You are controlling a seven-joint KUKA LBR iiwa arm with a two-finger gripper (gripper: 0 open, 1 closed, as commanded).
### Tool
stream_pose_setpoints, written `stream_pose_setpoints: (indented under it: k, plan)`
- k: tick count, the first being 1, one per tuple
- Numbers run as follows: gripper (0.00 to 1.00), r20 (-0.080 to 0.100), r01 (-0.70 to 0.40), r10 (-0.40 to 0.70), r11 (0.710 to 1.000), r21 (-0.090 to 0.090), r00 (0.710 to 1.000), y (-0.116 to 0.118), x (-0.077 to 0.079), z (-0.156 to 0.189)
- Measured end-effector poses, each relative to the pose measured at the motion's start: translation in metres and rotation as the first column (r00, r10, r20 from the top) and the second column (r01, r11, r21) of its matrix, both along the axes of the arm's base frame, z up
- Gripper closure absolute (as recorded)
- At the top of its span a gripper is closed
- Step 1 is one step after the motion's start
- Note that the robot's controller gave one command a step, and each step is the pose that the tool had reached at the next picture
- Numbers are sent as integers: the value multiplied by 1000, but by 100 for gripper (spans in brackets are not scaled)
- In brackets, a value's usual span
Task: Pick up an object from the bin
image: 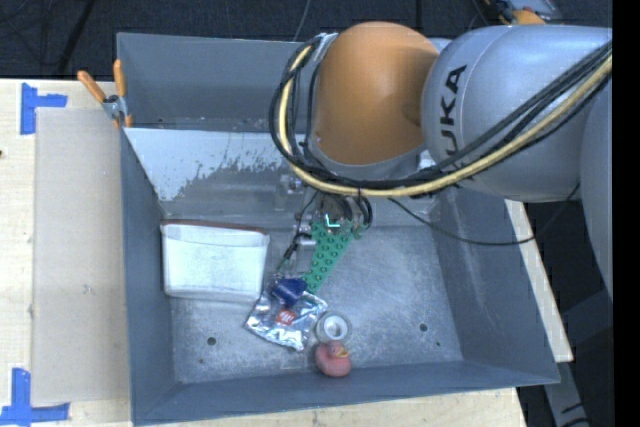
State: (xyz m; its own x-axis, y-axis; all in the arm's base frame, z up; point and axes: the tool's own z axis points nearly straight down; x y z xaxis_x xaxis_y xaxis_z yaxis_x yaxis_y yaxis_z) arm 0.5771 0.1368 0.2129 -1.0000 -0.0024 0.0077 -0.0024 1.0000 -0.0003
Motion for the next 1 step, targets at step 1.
stream_pose_setpoints:
  k: [1]
  plan:
    - [0, 3, -127, 127, 992, 1, 992, -80, 5, -147]
